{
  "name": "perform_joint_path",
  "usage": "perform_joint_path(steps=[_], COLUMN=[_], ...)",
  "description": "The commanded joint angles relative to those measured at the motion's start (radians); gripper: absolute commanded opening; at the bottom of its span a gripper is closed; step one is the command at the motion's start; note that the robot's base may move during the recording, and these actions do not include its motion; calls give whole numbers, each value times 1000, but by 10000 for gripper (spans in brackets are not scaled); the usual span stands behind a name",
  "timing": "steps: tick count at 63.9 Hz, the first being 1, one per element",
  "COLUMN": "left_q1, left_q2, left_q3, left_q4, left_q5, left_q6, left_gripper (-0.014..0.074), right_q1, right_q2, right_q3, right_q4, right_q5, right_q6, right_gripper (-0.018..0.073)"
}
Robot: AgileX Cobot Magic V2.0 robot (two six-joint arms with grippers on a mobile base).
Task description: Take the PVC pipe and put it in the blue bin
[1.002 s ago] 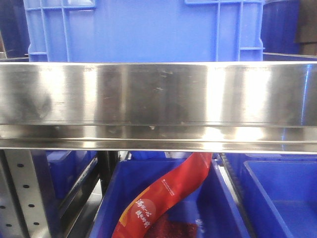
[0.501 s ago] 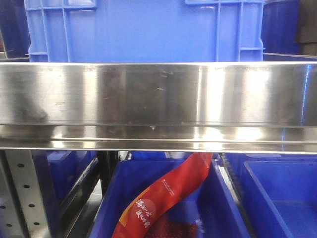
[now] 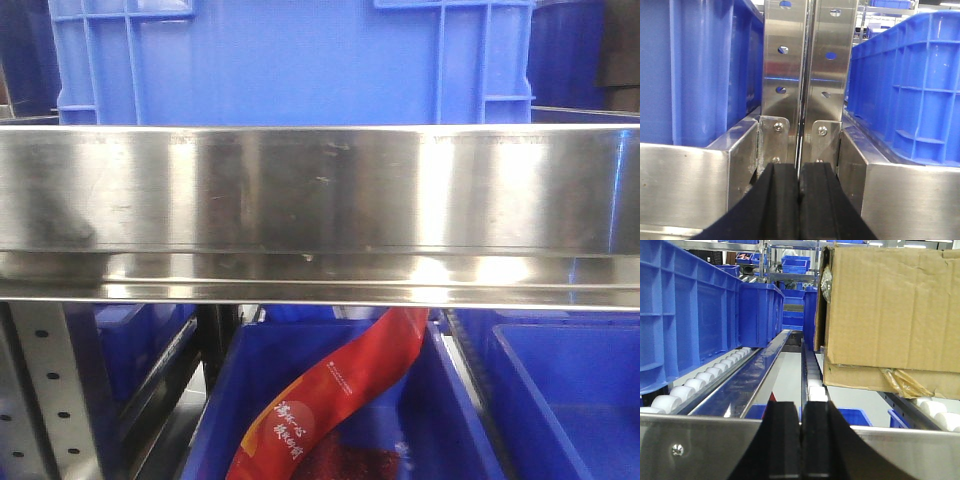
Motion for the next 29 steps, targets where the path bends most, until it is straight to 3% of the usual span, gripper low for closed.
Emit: perform_joint_path(steps=[1,29], left_q1=[0,0], left_q2=[-6,-6], left_q3=[-2,-2], left_q4=[7,7], left_q5=[-26,-26], left_q6=[-4,-4], left_gripper=[-111,-111], right_q1=[-3,-3], right_q2=[-3,-3], right_q3=[2,2], right_q4=[-7,-7], right_q5=[-14,-14], right_q6=[1,1], right_gripper=[-167,-167])
